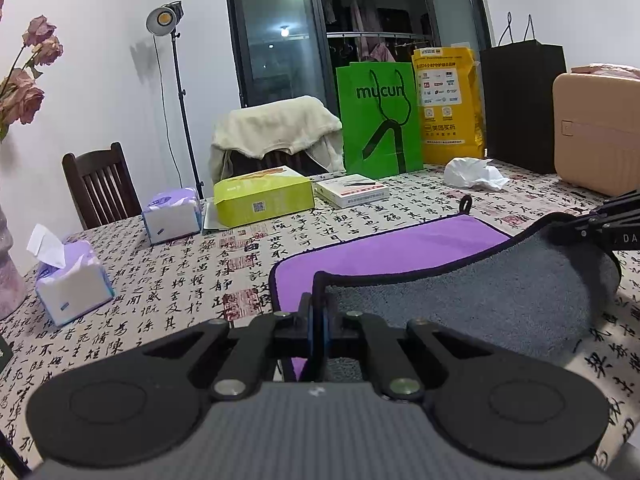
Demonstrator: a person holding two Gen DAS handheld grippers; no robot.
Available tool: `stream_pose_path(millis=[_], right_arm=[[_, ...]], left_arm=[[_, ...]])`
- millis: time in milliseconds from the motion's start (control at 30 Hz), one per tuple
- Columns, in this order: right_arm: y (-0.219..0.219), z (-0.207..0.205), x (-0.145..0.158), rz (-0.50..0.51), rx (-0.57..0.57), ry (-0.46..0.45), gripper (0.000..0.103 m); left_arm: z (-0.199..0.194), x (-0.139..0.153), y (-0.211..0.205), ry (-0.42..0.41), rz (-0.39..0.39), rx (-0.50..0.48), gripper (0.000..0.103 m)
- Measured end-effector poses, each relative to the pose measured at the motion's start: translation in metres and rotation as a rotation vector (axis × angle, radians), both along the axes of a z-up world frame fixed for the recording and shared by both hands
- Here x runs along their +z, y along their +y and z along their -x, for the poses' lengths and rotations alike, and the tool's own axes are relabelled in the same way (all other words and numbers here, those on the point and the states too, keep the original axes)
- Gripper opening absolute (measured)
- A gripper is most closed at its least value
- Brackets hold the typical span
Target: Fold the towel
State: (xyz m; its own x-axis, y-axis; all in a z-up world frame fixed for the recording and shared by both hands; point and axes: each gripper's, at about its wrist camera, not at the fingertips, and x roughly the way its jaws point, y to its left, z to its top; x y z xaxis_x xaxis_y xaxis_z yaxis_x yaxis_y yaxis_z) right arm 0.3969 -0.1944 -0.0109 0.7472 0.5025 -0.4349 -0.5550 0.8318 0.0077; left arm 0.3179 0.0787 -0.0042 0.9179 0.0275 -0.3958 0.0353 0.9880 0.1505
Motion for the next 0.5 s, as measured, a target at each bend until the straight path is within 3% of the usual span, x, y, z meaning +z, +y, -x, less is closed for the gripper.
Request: stream_pose_path(millis=[500], right_arm=[[0.008, -0.054, 0.01, -0.008, 0.001, 0.026, 0.003]], left_arm=[[-0.054, 0.006, 0.013, 0.004, 0.034, 0.007, 0.005]])
